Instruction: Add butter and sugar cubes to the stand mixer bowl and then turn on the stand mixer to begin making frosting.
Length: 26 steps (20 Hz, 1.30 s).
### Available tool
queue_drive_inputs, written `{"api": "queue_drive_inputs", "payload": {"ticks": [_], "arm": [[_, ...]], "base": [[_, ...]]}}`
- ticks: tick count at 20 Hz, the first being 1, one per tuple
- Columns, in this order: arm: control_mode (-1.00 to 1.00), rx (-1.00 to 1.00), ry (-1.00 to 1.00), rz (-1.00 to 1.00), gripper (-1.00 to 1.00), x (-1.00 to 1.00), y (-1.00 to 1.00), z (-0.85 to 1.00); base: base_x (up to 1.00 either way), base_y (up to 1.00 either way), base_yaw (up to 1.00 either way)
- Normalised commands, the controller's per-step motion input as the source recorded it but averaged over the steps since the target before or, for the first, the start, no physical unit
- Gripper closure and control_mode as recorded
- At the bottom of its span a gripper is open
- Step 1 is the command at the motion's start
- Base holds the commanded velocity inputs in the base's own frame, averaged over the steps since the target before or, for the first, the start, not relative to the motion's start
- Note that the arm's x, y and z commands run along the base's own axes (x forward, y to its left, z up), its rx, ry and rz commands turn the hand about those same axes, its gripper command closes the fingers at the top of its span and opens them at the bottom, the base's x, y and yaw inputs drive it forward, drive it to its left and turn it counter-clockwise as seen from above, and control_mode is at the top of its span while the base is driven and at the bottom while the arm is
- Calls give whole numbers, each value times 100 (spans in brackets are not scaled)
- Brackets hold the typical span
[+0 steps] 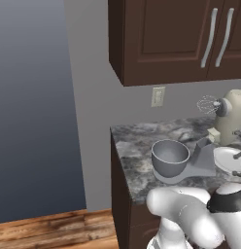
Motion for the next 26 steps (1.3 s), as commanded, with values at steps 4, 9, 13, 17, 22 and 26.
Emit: {"api": "queue_drive_inputs", "payload": {"ticks": [4,9,13,17,22,26], "arm": [[-100,0,0,13,-100,19,0,-13],[-100,0,0,12,-100,18,0,-19],[-100,1,0,8,-100,11,0,-18],[-100,5,0,4,-100,4,0,-13],[-100,6,0,2,-100,3,0,-5],[-100,5,0,1,-100,7,0,0]], "base": [[0,0,0],[0,0,0],[0,0,0],[0,0,0],[0,0,0],[0,0,0]]}}
